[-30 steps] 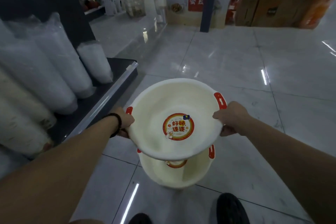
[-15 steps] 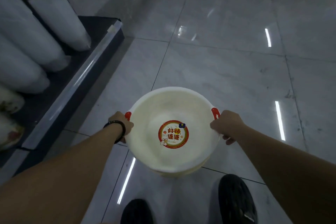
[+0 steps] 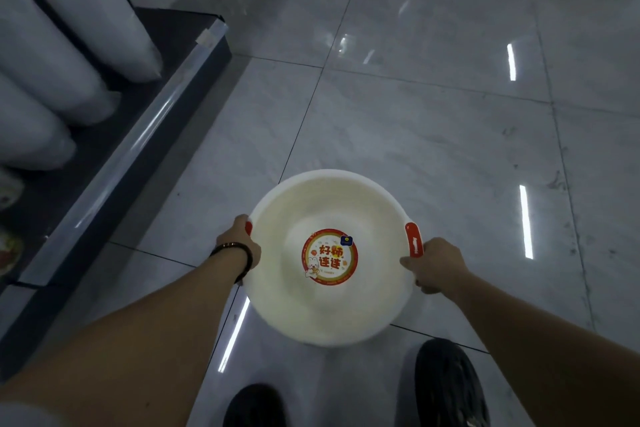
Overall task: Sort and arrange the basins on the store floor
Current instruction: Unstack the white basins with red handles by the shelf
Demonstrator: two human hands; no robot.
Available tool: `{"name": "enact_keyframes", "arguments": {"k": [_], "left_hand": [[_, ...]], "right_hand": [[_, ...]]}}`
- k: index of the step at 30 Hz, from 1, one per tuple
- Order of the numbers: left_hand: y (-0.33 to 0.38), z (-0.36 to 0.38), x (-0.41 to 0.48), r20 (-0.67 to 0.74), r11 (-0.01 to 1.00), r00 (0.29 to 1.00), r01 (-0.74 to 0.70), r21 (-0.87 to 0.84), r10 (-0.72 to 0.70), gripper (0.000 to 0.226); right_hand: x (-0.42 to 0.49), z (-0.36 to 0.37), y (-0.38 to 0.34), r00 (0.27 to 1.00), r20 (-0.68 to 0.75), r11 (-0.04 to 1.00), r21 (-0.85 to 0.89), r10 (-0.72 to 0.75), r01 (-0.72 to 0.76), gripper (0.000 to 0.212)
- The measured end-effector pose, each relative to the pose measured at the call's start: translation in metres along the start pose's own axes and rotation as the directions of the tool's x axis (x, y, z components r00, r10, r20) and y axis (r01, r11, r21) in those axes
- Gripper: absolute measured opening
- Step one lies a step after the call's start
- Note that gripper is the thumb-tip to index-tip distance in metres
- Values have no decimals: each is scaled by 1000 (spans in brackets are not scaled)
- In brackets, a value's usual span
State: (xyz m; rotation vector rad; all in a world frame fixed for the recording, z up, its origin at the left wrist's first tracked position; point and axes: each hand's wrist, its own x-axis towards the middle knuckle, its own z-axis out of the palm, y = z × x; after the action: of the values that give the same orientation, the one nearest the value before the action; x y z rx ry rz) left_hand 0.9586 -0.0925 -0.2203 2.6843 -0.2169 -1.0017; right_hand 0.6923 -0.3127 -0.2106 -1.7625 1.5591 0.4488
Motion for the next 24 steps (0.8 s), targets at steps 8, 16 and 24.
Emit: {"name": "enact_keyframes", "arguments": {"k": [8,16,24], "left_hand": [[0,-25,-6,109,1000,994,0,7,-1,78],[-51,-127,-87,109,949,988,-70,-309,108,42],[-307,-175,-246,-37,947,999,-18,-319,7,14]], "right_hand": [[-19,-7,-24,987,52,903,-399,-153,161,45],[-177,-24,-158,768,199,576,-555,-608,600,40],[-410,60,-193,443,602,457,-141,-665,878,40]]}}
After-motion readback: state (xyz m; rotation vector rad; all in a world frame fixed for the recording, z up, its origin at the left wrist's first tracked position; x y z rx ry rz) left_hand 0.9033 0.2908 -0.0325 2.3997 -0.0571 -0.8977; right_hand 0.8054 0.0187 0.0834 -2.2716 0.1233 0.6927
